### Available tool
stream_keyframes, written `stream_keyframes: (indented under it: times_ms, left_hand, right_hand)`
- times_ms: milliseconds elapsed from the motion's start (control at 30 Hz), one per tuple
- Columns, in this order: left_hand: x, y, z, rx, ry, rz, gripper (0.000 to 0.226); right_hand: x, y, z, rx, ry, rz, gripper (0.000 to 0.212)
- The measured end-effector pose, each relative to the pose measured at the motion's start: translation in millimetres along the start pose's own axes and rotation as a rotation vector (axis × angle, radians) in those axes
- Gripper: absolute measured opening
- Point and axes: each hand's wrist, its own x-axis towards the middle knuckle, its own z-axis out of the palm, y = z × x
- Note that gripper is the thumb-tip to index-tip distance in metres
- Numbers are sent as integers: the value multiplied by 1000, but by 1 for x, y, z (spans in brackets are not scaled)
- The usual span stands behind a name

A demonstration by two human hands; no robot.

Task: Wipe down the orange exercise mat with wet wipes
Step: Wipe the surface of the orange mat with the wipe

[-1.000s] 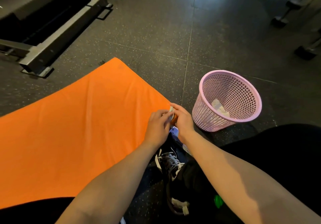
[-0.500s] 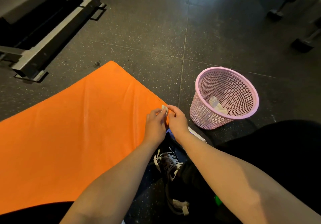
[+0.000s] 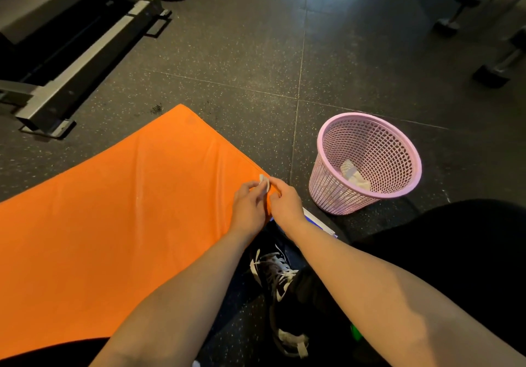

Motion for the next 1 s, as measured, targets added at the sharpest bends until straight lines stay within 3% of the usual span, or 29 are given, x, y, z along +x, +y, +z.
stream_keyframes:
  times_ms: [100,233,300,467,767,1000]
  left_hand:
    - [-6,-10,0,76,-20,8,39]
    - [-20,-24,0,281,10,-204,44]
    - [-21,-19,2,237,0,-249,42]
    - [-6,4,2,-58,-53,-93,36]
    - [-30,-28,4,274,-1,-191,40]
    - [4,15,1,-5,-69,-28,34]
  right_hand:
    - [0,3,2,-11,5,16,48]
    - [0,11,5,-84,13,53,50]
    - [-2,13,7,-103,11,52,50]
    - [-1,11,8,-48,47,30,44]
    - [-6,16,9,-27,30,91,50]
    - [-5,14,8,313,92,115,43]
